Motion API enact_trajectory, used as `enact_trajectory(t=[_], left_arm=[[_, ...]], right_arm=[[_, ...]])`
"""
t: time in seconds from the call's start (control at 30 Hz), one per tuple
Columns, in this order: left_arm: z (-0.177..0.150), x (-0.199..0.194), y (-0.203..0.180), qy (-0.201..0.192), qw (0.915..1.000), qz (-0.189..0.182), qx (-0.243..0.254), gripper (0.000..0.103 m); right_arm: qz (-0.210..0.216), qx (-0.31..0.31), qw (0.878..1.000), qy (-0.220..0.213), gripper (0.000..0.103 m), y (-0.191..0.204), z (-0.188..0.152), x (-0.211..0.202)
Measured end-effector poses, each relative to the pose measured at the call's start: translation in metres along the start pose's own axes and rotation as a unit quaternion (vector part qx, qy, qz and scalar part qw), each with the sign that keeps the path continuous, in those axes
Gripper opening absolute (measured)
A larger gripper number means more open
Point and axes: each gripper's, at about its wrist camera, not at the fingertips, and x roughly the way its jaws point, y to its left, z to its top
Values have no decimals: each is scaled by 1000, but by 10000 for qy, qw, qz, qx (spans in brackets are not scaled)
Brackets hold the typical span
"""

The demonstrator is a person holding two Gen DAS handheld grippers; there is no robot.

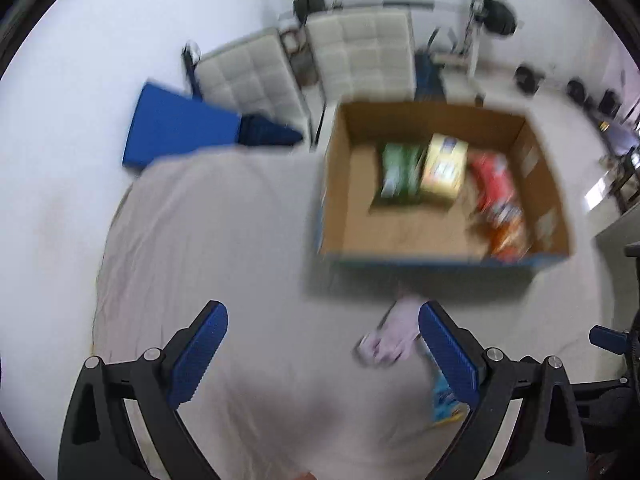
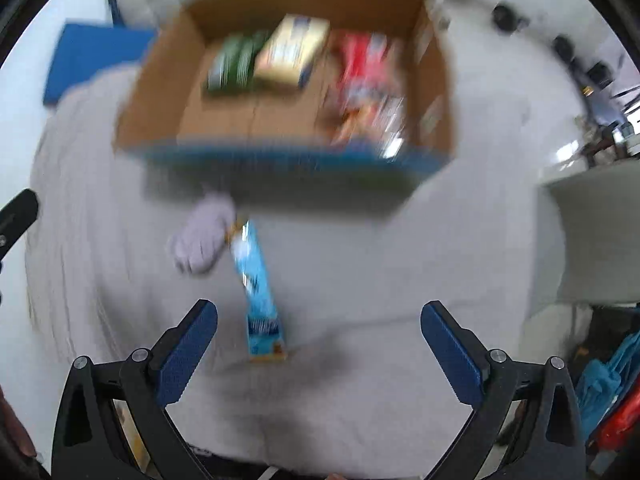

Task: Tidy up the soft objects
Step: 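Grasp the lilac towel with the left gripper while the right grasps the blue ice-cream wrapper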

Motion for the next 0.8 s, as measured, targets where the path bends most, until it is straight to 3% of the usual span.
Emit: enact_trajectory(t=[0.13, 0.3, 0.33, 0.37, 0.43, 0.6, 0.8], left_arm=[[-36, 56, 8, 745, 9970, 197, -71, 98], [-60, 90, 18, 1190, 9924, 247, -201, 98], [-61, 94, 19, 1232, 9918, 250, -214, 98], [-61, 97, 19, 1260, 9915, 233, -214, 98], [-58, 100, 17, 1280, 9915, 119, -199, 98], [-39, 107, 0, 1304, 9913, -155, 39, 98], [-22, 132, -45, 1559, 9838, -676, 569, 98]], right_arm=[[185, 99, 9977, 641, 103, 15, -1, 72], [144, 233, 9960, 852, 86, 28, 0, 110], [98, 199, 9959, 878, 77, 31, 1, 114], [23, 150, 9956, 921, 59, 33, 1, 117], [26, 128, 9947, 1017, 36, 33, -1, 120], [-172, 353, 9938, 1036, 32, 3, -15, 107], [-211, 731, 9923, 979, 30, -41, -29, 84]])
